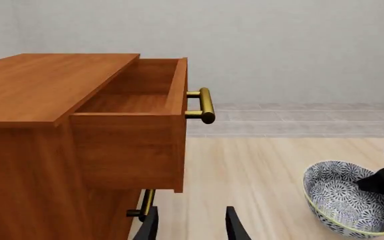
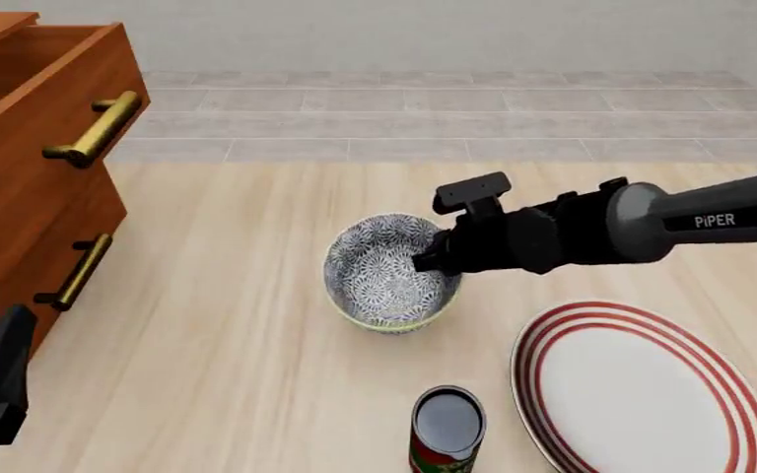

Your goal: Put the bowl on the plate.

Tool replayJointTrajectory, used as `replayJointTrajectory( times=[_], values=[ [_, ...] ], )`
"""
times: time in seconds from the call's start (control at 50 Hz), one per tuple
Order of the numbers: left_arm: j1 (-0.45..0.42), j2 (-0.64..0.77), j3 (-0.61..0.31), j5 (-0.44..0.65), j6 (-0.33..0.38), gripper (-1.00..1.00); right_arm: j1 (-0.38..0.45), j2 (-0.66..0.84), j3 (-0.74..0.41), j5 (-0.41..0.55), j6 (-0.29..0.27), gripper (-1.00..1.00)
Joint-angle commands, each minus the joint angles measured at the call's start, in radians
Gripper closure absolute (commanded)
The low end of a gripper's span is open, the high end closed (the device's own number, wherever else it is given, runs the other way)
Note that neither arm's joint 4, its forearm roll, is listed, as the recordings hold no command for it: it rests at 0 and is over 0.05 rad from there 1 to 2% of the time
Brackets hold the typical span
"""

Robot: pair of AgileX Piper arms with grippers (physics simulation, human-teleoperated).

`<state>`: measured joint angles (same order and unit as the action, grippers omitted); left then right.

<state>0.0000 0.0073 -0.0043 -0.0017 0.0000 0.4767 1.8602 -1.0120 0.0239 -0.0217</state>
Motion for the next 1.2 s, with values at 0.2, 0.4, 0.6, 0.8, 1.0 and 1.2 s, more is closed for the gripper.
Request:
replayJointTrajectory(
  times=[0.2,0.4,0.6,0.8,1.0,1.2],
  values=[
    [0.0,0.0,0.0,0.0,0.0,-1.0,0.005,-0.063,-0.017,0.025,0.016,1.0],
    [0.0,0.0,0.0,0.0,0.0,-1.0,0.023,-0.099,-0.029,0.031,0.07,1.0],
    [0.0,0.0,0.0,0.0,0.0,-1.0,0.03,-0.133,-0.039,0.042,0.13,1.0],
    [0.0,0.0,0.0,0.0,0.0,-1.0,0.023,-0.165,-0.019,0.035,0.162,1.0],
    [0.0,0.0,0.0,0.0,0.0,-1.0,-0.002,-0.243,0.024,0.034,0.183,1.0],
    [0.0,0.0,0.0,0.0,0.0,-1.0,-0.045,-0.333,0.082,0.02,0.201,1.0]
  ],
)
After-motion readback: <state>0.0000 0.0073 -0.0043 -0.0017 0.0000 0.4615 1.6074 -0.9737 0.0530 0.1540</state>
